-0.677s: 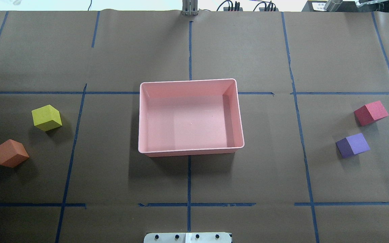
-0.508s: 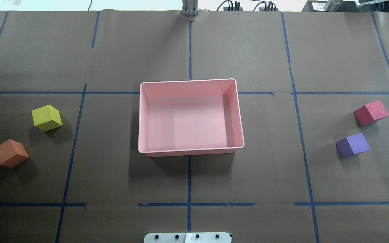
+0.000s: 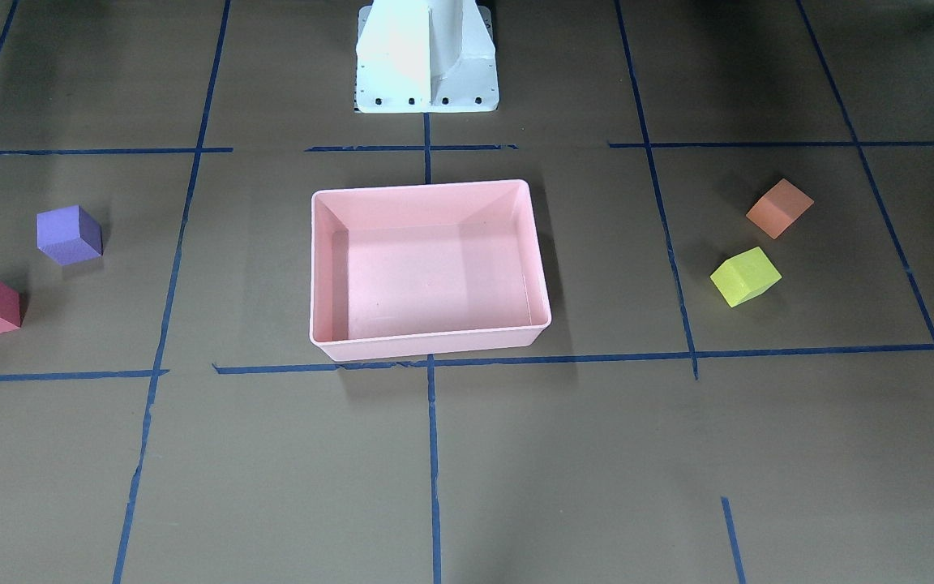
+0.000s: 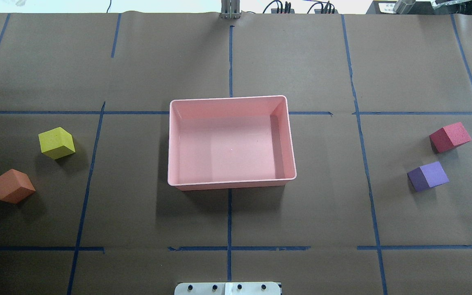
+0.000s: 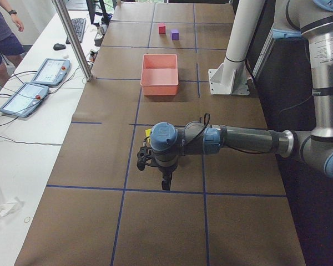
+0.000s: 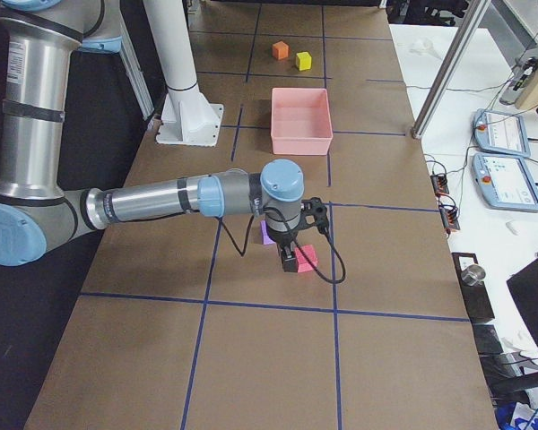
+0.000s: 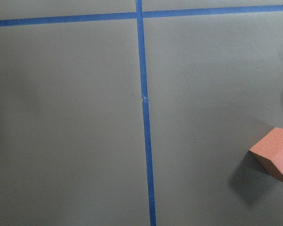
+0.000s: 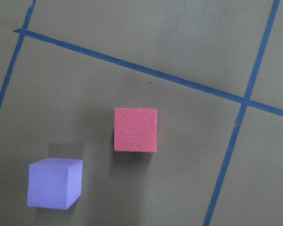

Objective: Place blocks into pink bin with both arms
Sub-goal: 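Reach the right gripper down and grasp the pink cube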

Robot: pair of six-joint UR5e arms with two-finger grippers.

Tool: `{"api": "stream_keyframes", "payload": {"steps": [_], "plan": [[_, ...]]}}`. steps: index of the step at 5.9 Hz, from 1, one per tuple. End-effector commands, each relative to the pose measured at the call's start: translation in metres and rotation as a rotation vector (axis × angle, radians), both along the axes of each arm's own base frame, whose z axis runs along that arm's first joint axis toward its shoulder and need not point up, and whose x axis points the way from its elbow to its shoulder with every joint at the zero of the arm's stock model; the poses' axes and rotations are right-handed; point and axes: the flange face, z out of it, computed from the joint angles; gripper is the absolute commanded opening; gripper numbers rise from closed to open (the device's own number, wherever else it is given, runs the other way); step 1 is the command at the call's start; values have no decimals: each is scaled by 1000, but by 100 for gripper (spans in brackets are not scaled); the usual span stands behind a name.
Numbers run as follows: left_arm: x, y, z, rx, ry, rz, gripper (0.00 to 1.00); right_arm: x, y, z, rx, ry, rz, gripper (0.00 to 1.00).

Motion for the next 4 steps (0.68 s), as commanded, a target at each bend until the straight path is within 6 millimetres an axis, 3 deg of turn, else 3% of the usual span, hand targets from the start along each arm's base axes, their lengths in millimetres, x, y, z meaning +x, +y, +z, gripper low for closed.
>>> {"api": "stream_keyframes", "payload": {"steps": [1, 2, 4], "plan": [[0, 0, -1, 1, 0, 0, 100, -90, -41, 2, 30, 38, -36, 100], [0, 0, -1, 2, 0, 0, 100, -112, -43, 25, 33, 54, -54, 100], [0, 0, -2, 4, 2, 0, 100, -135, -40, 64, 18, 114, -96, 100]]}}
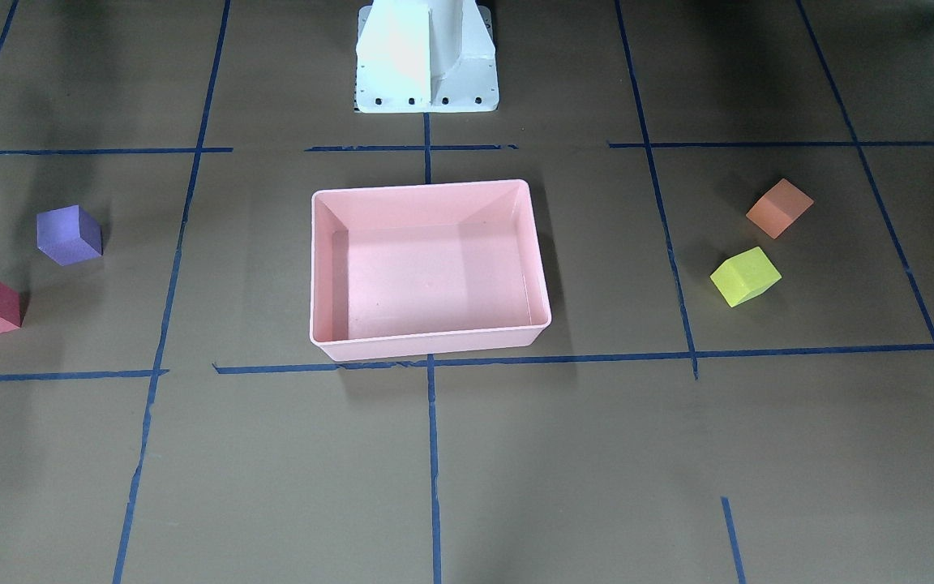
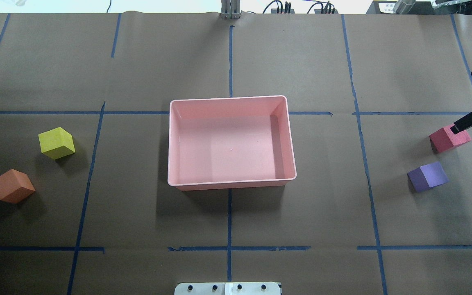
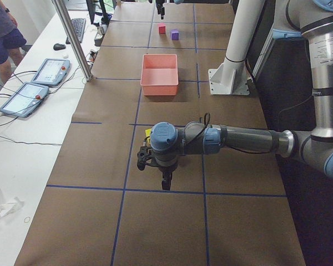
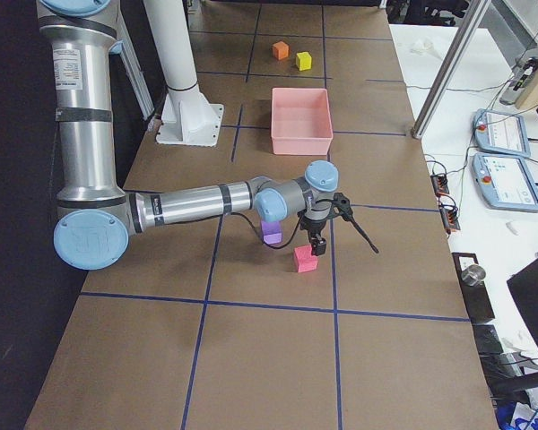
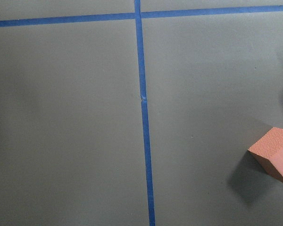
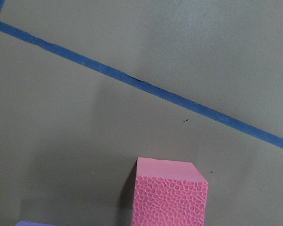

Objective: Place blocks into pink bin with both arms
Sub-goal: 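Reach the right gripper down and grasp the pink cube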

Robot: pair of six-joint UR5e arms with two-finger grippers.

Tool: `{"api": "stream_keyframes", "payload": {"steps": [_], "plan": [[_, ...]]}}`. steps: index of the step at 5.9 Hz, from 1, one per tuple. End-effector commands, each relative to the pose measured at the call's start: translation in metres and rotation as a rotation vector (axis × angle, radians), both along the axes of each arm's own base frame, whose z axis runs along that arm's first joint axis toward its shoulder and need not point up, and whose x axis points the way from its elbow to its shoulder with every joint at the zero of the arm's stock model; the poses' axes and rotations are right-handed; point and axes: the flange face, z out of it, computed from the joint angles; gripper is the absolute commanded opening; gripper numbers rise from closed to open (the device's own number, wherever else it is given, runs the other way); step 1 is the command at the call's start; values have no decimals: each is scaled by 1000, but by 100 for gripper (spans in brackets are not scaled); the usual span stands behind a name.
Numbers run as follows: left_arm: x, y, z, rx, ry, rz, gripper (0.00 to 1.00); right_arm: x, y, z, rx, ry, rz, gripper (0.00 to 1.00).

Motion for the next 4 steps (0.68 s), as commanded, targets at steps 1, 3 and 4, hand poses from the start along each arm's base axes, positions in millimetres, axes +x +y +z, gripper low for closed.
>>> {"api": "stream_keyframes", "payload": {"steps": [1, 3, 4], "plan": [[0, 0, 0, 1, 0, 1, 100, -18, 3, 32, -21, 57, -28, 100], [0, 0, 0, 1, 0, 1, 100, -38, 4, 51, -46, 86, -60, 100], [0, 0, -1, 2, 0, 1, 100, -44, 6, 53, -49, 90, -72, 100]]}}
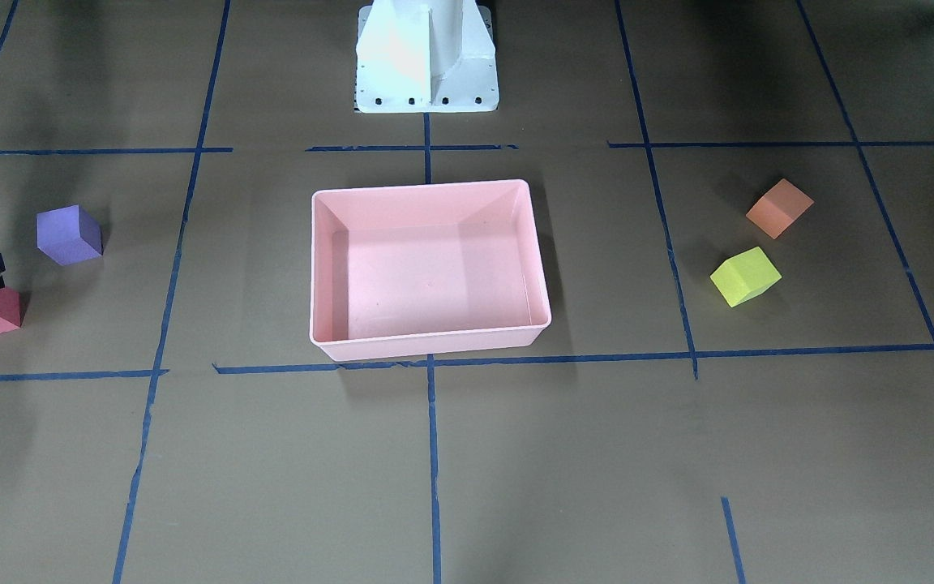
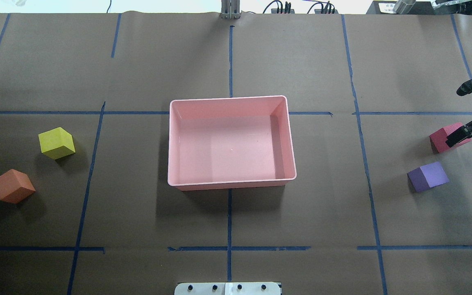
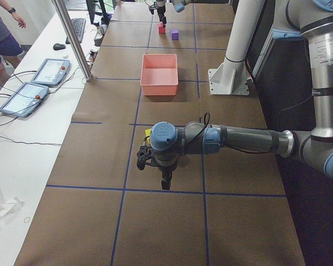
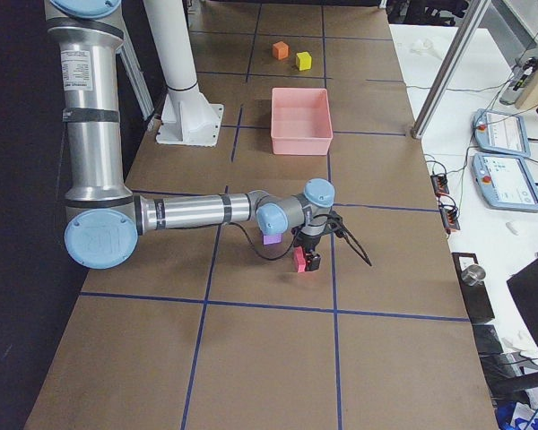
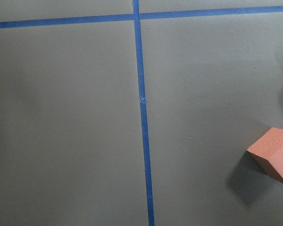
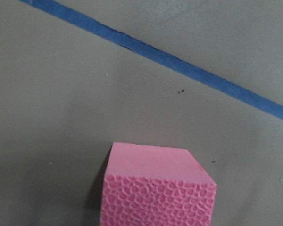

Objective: Place blocks into pink bin with both arms
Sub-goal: 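Carry the pink cube into the pink bin and release it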

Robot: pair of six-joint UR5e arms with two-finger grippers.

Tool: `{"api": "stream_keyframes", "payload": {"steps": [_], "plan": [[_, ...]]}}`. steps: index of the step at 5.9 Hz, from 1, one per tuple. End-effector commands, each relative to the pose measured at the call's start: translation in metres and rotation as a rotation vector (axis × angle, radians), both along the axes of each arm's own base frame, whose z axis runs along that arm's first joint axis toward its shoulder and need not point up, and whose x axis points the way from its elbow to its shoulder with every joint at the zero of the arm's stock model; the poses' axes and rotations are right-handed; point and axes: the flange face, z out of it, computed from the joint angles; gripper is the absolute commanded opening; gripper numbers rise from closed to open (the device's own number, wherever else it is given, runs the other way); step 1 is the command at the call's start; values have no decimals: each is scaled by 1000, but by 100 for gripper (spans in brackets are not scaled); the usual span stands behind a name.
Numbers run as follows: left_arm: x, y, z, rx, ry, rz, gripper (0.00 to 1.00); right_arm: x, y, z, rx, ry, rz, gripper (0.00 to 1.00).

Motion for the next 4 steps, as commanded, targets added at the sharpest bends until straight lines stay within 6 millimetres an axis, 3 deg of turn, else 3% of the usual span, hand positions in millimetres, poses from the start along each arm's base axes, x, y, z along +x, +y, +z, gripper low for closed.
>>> {"api": "stream_keyframes", "payload": {"steps": [1, 2, 3, 4], "plan": [[0, 0, 0, 1, 0, 0, 100, -15, -9, -5, 5, -2, -13, 79], [0, 0, 0, 1, 0, 0, 100, -17, -14, -12, 13, -7, -9, 57], [0, 0, -1, 1, 1, 0, 100, -20, -21, -32, 37, -32, -4, 39], [0, 0, -1, 2, 2, 0, 100, -24, -27, -67, 50, -58, 36, 37]]}}
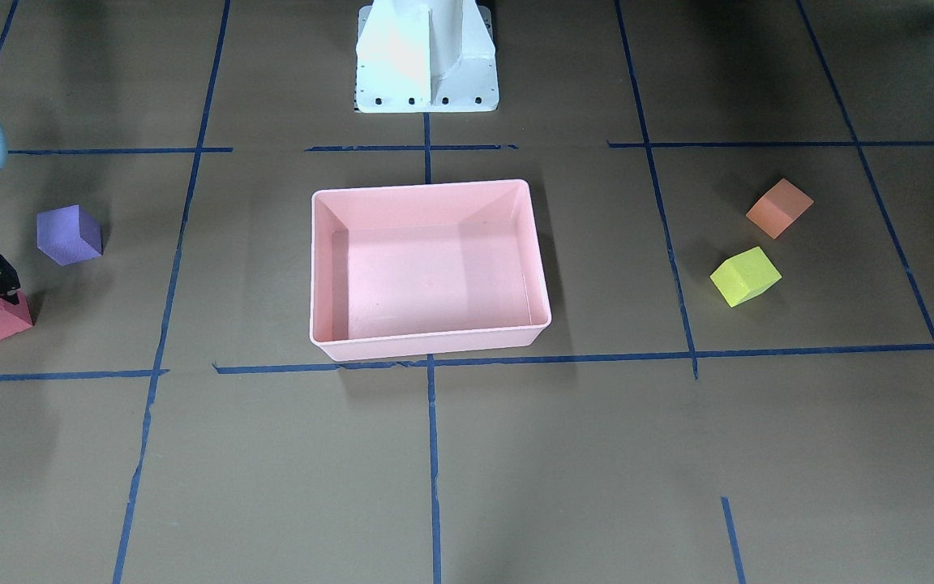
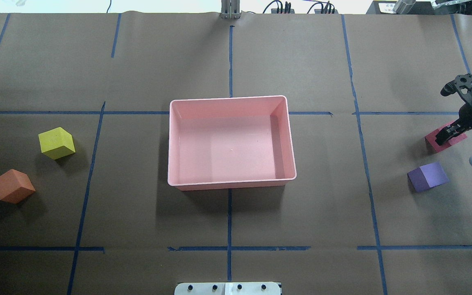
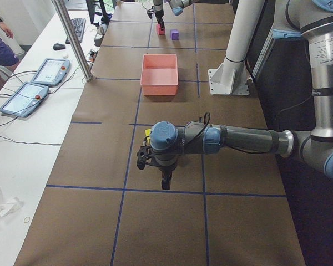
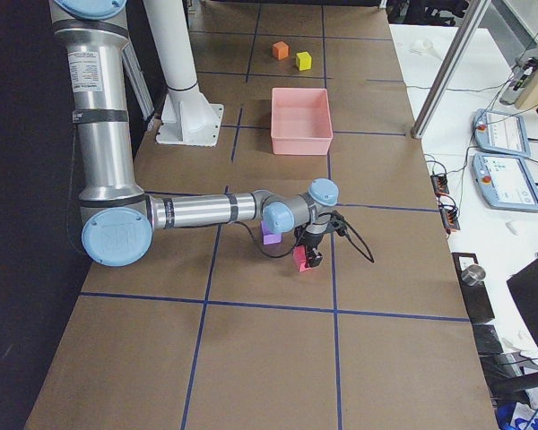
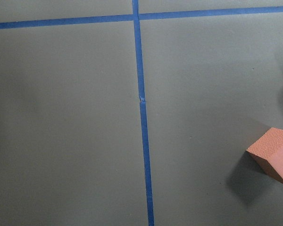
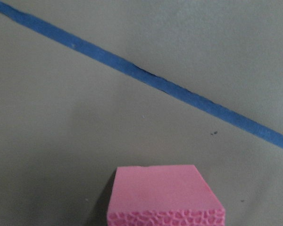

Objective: Place blocks into pink bin with both arms
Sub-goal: 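Carry the pink cube into the pink bin and release it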

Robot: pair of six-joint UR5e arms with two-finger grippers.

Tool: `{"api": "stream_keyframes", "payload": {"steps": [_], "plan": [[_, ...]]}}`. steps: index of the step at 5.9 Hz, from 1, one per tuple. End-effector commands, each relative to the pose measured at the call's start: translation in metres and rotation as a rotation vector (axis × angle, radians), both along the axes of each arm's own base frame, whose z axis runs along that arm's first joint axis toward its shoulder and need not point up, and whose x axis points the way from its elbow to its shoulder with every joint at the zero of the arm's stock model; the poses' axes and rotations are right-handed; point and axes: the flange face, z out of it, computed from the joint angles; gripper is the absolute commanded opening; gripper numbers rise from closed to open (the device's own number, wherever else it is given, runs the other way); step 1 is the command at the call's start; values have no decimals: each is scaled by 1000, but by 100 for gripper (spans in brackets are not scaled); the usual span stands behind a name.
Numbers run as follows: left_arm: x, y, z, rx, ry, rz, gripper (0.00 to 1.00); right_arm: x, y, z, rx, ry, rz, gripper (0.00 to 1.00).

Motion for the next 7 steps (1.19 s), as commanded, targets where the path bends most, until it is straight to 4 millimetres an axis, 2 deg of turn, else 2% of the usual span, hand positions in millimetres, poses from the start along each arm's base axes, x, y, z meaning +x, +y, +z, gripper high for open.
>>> {"api": "stream_keyframes", "payload": {"steps": [1, 2, 4, 6, 7], "plan": [[0, 0, -1, 4, 0, 0, 100, -20, -27, -88, -28, -103, 131, 37], [0, 0, -4, 10, 0, 0, 100, -61, -36, -155, -81, -175, 204, 38], [1, -1, -13, 28, -1, 2, 100, -153, -13, -300, -223, -217, 298, 38], [2, -15, -28, 67, 8, -2, 100, -258, 45, -437, -314, -177, 417, 38], [2, -32, -52, 123, 4, -3, 100, -304, 85, -479, -343, -169, 479, 42]]}}
